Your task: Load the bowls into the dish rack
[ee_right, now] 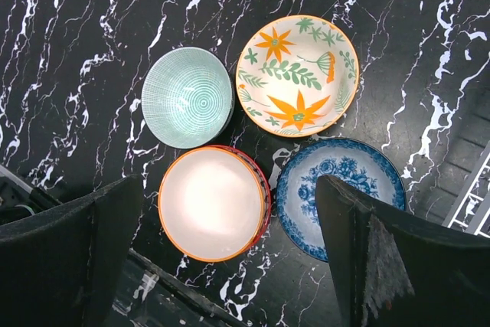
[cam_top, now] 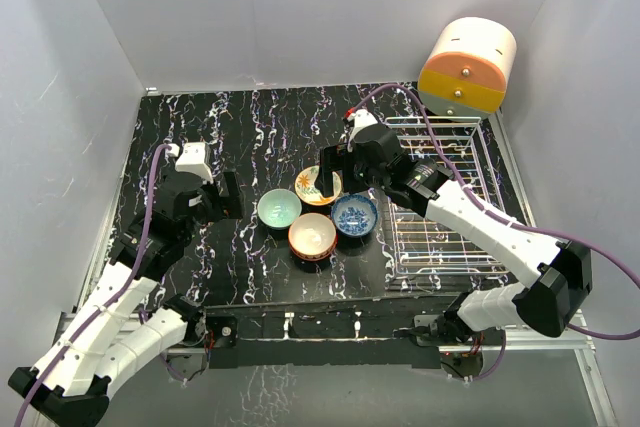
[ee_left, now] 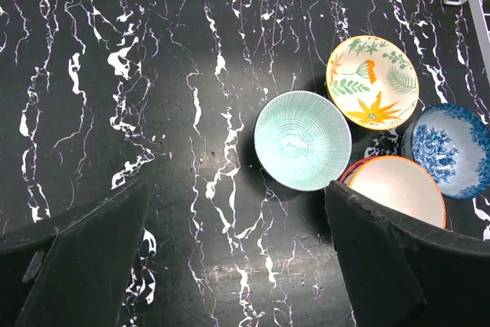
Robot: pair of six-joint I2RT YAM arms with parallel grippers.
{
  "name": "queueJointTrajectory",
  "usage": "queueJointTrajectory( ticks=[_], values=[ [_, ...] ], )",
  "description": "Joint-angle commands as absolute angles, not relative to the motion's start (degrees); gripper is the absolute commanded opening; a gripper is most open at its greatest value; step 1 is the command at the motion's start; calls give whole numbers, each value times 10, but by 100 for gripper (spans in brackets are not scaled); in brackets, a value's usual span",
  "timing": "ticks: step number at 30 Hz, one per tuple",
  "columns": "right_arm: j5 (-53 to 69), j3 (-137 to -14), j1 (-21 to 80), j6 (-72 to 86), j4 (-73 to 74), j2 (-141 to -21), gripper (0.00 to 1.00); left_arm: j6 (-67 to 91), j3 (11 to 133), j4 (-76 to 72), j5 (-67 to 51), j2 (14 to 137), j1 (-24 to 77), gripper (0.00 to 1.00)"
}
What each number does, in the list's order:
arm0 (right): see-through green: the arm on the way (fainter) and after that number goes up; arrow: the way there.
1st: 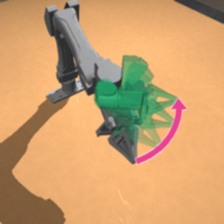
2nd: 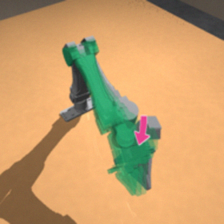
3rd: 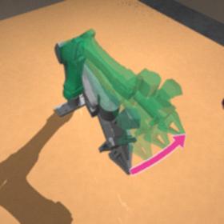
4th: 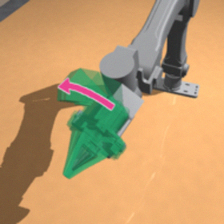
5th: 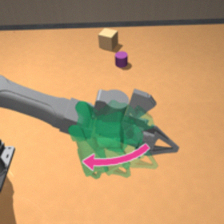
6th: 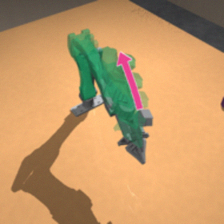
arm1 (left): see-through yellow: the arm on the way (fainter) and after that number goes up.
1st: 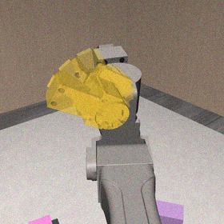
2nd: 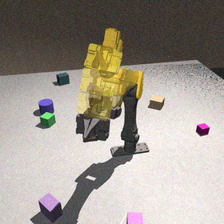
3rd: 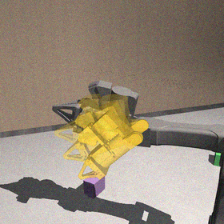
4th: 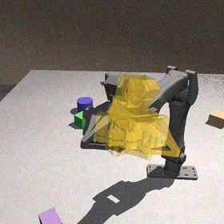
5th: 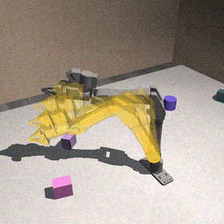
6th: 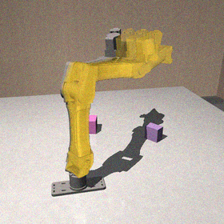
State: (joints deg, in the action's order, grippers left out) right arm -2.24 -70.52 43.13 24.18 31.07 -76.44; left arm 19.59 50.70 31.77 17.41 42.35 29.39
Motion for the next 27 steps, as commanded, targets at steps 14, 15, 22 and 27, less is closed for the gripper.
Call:
queueJointTrajectory(
  ticks=[14, 15, 22, 27],
  values=[
    [-62, -752, 434, 191, 256, -787, 99, 197, 516, 337, 194, 401, 296, 97],
    [-65, -765, 433, 194, 260, -807, 99, 198, 516, 337, 195, 400, 296, 97],
    [-73, -838, 434, 228, 240, -946, 95, 208, 512, 338, 195, 372, 296, 97],
    [-115, -891, 434, 273, 235, -1034, 87, 207, 515, 348, 200, 352, 296, 97]
  ],
)
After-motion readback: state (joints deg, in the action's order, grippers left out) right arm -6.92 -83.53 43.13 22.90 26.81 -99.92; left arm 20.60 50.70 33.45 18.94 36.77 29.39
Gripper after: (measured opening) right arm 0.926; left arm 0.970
